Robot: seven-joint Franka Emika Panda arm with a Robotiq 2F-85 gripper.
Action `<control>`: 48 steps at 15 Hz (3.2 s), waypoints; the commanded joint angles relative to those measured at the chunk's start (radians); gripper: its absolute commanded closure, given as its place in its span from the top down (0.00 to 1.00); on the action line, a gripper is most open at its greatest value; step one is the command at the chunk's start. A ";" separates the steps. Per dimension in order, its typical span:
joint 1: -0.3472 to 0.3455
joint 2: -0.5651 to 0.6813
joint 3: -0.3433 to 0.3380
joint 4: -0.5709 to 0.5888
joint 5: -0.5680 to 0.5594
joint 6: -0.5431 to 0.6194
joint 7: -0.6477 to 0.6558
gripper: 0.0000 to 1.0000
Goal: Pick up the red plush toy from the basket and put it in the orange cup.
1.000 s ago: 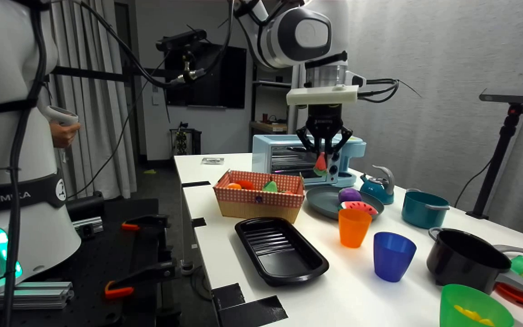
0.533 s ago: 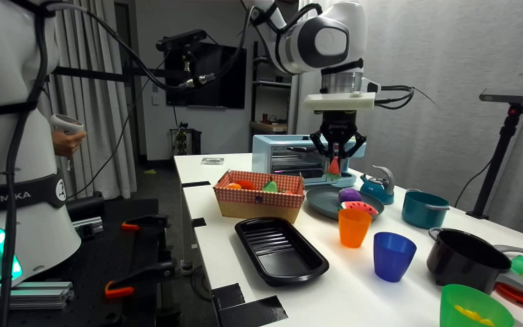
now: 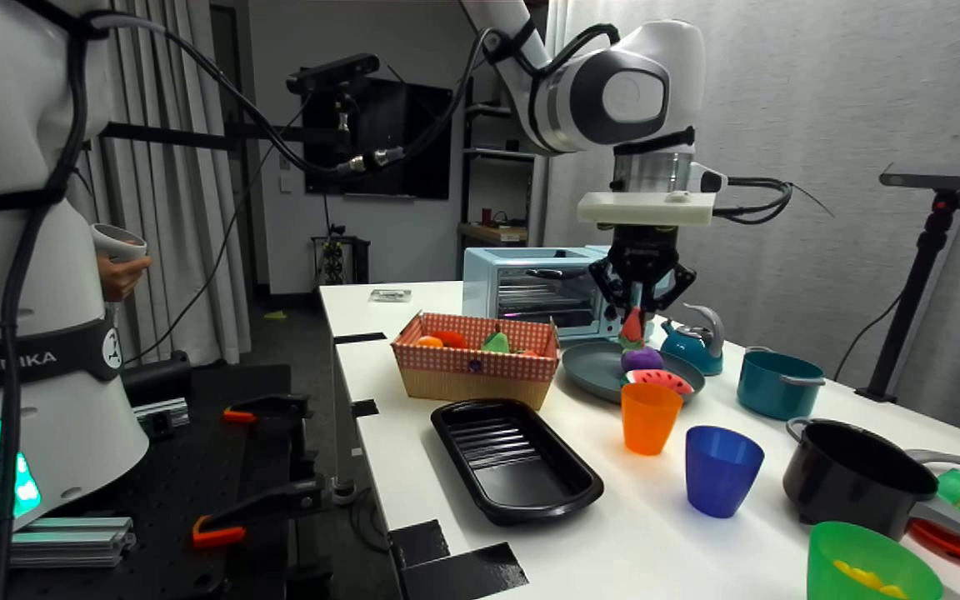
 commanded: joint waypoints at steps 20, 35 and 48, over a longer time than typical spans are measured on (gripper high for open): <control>-0.044 0.134 0.007 0.167 0.008 -0.095 0.018 0.38; -0.043 0.145 0.005 0.187 0.003 -0.117 0.016 1.00; -0.033 0.082 0.016 0.057 0.020 -0.068 0.092 1.00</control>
